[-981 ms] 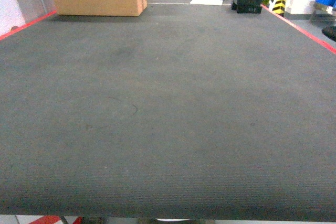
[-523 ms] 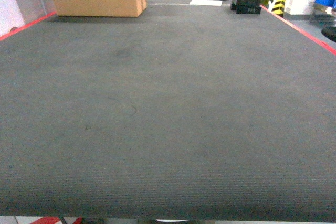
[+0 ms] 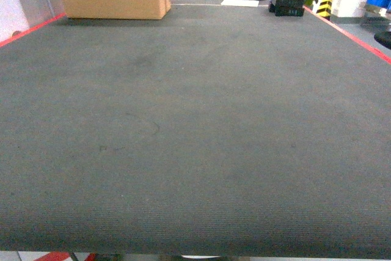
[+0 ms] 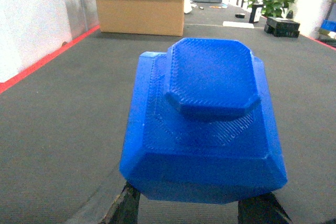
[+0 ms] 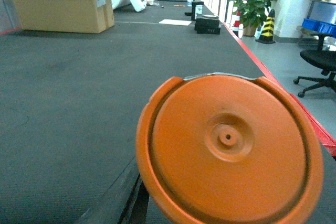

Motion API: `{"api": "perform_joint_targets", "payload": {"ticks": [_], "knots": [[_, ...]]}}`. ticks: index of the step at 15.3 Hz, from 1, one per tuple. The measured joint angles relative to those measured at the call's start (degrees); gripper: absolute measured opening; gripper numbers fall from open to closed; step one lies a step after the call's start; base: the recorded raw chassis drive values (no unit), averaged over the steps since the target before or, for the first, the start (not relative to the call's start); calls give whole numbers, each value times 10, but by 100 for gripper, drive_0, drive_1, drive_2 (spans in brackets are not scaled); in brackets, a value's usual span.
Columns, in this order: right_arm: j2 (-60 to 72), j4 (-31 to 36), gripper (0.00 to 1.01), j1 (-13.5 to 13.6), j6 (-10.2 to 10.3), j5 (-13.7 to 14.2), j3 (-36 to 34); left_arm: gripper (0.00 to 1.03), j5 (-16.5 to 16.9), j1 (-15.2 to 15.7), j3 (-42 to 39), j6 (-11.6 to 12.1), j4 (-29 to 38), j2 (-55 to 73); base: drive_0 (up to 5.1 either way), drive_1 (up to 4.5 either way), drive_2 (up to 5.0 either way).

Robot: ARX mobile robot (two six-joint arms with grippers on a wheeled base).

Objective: Sort blue parts and orange caps into right shelf containers

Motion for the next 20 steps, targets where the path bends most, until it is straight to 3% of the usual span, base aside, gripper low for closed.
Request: {"api": "perform_joint_targets", "payload": {"ticks": [6,20], "knots": [[0,0,44,0,0,0,0,42,-1,1,0,0,0,0,0,0,0],[0,0,44,0,0,0,0,42,0,0,0,0,0,0,-167,-167,-167]]}}
